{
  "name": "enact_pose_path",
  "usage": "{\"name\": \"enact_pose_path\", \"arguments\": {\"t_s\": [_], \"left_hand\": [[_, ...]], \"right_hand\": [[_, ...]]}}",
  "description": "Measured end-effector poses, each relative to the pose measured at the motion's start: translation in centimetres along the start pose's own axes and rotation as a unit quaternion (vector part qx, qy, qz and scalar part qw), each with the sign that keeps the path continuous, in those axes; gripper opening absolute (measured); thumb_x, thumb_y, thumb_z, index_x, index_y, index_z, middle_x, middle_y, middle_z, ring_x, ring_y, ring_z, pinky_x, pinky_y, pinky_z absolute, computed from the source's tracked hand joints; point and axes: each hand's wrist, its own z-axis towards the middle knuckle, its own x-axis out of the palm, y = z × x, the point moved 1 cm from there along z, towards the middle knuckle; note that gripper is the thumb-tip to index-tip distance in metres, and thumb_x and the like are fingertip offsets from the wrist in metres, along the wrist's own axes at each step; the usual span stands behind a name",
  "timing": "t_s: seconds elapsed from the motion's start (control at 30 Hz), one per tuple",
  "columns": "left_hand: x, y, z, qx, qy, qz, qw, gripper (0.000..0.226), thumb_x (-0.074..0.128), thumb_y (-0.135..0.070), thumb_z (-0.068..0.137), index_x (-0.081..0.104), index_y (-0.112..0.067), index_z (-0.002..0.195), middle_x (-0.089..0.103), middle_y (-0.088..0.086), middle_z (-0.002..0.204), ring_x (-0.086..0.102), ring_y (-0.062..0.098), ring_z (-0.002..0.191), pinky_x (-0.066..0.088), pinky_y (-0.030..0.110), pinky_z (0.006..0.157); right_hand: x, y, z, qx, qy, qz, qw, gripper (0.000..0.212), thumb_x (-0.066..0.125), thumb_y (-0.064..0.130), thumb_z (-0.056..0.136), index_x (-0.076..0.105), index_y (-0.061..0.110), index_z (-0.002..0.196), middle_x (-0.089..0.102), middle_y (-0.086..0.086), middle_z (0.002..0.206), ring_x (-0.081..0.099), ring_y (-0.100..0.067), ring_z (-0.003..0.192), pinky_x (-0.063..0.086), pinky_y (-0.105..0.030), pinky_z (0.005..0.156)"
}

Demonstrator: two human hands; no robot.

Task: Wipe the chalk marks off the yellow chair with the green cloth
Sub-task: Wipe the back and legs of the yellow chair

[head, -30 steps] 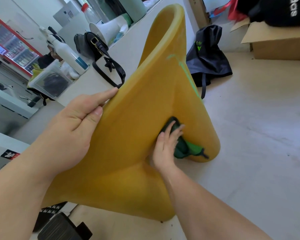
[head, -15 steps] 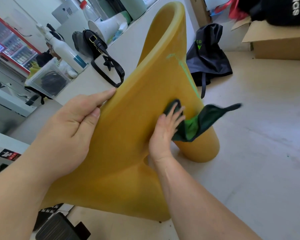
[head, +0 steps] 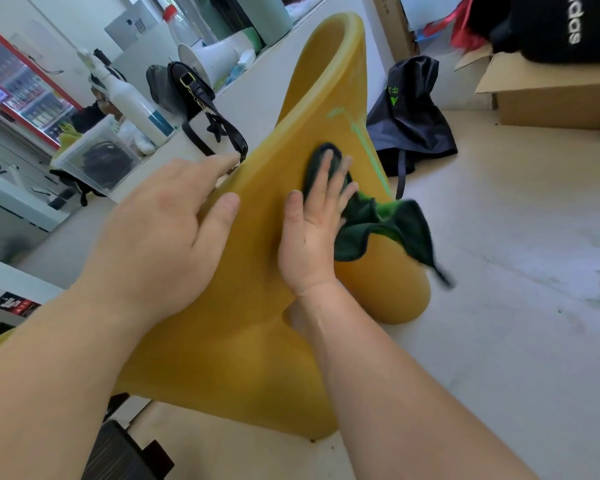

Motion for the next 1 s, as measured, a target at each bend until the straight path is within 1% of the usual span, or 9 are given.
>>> {"name": "enact_pose_path", "arguments": {"t_s": [0.13, 0.2, 0.27, 0.37, 0.5, 0.63, 0.77, 0.9, 1.0], "left_hand": [[0.6, -3.4, 4.9, -0.041, 0.027, 0.019, 0.999, 0.049, 0.036, -0.045, 0.104, 0.043, -0.024, 0.147, 0.052, 0.007, 0.141, 0.046, 0.027, 0.131, 0.037, 0.041, 0.105], [1.9, -4.0, 7.2, -0.043, 0.040, 0.040, 0.997, 0.041, 0.036, -0.045, 0.104, 0.056, -0.017, 0.126, 0.060, 0.012, 0.121, 0.054, 0.034, 0.115, 0.045, 0.046, 0.094], [3.1, -3.8, 7.9, -0.046, 0.030, 0.067, 0.996, 0.037, 0.034, -0.046, 0.104, 0.051, -0.014, 0.101, 0.054, 0.006, 0.091, 0.053, 0.031, 0.089, 0.041, 0.042, 0.074], [3.4, -3.5, 7.4, -0.033, -0.003, 0.115, 0.993, 0.035, 0.031, -0.046, 0.104, 0.045, -0.015, 0.097, 0.044, 0.002, 0.078, 0.046, 0.027, 0.075, 0.033, 0.039, 0.064], [2.7, -3.0, 6.1, 0.005, -0.024, 0.106, 0.994, 0.039, 0.033, -0.047, 0.103, 0.052, -0.014, 0.099, 0.051, 0.003, 0.079, 0.047, 0.026, 0.073, 0.033, 0.037, 0.063], [1.6, -1.6, 2.4, 0.046, -0.038, 0.075, 0.995, 0.036, 0.035, -0.047, 0.103, 0.051, -0.018, 0.088, 0.048, -0.003, 0.067, 0.048, 0.022, 0.059, 0.037, 0.036, 0.054], [0.5, 1.9, -1.6, 0.051, -0.006, 0.069, 0.996, 0.039, 0.037, -0.048, 0.099, 0.060, -0.017, 0.107, 0.057, -0.003, 0.075, 0.054, 0.023, 0.065, 0.046, 0.037, 0.057], [-0.6, 5.8, -5.7, 0.026, 0.046, 0.061, 0.997, 0.045, 0.036, -0.050, 0.099, 0.057, -0.021, 0.124, 0.050, -0.019, 0.081, 0.050, 0.003, 0.069, 0.036, 0.021, 0.059], [-1.1, 7.7, -7.6, -0.014, 0.055, 0.038, 0.998, 0.045, 0.034, -0.056, 0.097, 0.055, -0.027, 0.125, 0.056, -0.018, 0.085, 0.054, 0.001, 0.076, 0.046, 0.031, 0.059]], "right_hand": [[1.1, 0.8, -5.0, 0.111, 0.069, 0.075, 0.989, 0.071, 0.006, 0.074, 0.084, -0.016, 0.053, 0.148, -0.035, 0.023, 0.159, -0.034, -0.011, 0.148, -0.010, -0.052, 0.124], [1.5, 1.3, -7.3, 0.092, 0.099, 0.080, 0.988, 0.061, 0.004, 0.072, 0.087, -0.020, 0.061, 0.142, -0.039, 0.030, 0.154, -0.039, -0.005, 0.145, -0.014, -0.044, 0.123], [1.2, 1.2, -7.5, 0.079, 0.102, 0.078, 0.989, 0.053, 0.005, 0.072, 0.092, -0.019, 0.068, 0.139, -0.036, 0.036, 0.153, -0.038, -0.001, 0.144, -0.015, -0.041, 0.122], [-0.3, 0.5, -5.3, 0.012, 0.082, 0.013, 0.996, 0.055, -0.002, 0.077, 0.091, -0.018, 0.066, 0.142, -0.031, 0.029, 0.159, -0.035, -0.004, 0.146, -0.016, -0.046, 0.122], [-1.4, -0.1, -2.7, -0.076, 0.060, -0.086, 0.992, 0.062, 0.004, 0.073, 0.095, -0.021, 0.053, 0.149, -0.031, 0.018, 0.163, -0.031, -0.016, 0.151, -0.016, -0.060, 0.120], [-0.3, 0.3, -5.1, -0.137, 0.054, -0.106, 0.983, 0.070, 0.008, 0.071, 0.097, -0.023, 0.043, 0.154, -0.027, 0.003, 0.167, -0.027, -0.030, 0.152, -0.014, -0.064, 0.119], [1.2, 0.6, -8.3, -0.169, 0.057, -0.112, 0.978, 0.067, 0.007, 0.068, 0.099, -0.015, 0.043, 0.157, -0.025, 0.003, 0.168, -0.022, -0.037, 0.153, -0.012, -0.065, 0.119], [2.4, 0.4, -10.9, -0.205, 0.084, -0.141, 0.965, 0.066, 0.008, 0.068, 0.099, -0.011, 0.044, 0.157, -0.020, 0.002, 0.169, -0.017, -0.039, 0.154, -0.011, -0.064, 0.119], [3.1, 1.0, -12.1, -0.204, 0.100, -0.152, 0.962, 0.068, 0.008, 0.069, 0.099, -0.011, 0.041, 0.158, -0.018, 0.000, 0.169, -0.017, -0.040, 0.154, -0.010, -0.065, 0.119]]}}
